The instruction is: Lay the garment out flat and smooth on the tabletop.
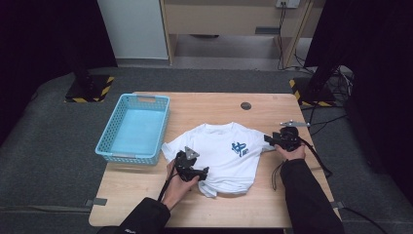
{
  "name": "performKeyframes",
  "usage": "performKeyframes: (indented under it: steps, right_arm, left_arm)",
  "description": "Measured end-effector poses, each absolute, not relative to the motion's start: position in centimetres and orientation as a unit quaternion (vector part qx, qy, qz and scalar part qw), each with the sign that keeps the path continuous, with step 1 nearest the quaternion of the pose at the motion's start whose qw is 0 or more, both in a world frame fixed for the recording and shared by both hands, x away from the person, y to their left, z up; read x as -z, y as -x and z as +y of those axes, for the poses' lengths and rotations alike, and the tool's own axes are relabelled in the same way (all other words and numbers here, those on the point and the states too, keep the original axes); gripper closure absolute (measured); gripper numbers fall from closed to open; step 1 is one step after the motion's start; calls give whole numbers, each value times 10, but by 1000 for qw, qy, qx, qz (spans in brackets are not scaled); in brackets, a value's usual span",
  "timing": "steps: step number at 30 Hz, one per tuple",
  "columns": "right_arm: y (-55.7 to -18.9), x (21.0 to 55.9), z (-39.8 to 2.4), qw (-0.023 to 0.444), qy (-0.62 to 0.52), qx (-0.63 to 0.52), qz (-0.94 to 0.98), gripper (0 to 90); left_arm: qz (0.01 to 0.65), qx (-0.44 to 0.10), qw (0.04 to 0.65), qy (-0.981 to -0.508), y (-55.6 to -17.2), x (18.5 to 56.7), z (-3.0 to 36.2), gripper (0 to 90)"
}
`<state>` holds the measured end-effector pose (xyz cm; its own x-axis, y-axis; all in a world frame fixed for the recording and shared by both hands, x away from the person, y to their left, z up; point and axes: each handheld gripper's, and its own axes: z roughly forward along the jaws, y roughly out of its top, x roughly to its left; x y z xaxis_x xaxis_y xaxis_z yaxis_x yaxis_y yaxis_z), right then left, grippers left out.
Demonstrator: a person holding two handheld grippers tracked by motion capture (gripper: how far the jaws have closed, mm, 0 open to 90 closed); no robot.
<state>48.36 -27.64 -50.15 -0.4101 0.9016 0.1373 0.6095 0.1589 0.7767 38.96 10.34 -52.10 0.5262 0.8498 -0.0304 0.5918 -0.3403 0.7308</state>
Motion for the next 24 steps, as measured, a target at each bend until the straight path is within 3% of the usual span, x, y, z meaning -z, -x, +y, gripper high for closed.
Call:
performKeyframes:
  steps: [10, 24]
  right_arm:
    - [-452, 519, -245, 165, -466, -383, 780, 366]
    - [-476, 535, -238, 213, -473, -345, 783, 298]
  left_arm:
    - [501, -199, 324, -778, -405, 531, 120, 216]
    - [499, -225, 329, -769, -428, 536, 112, 153]
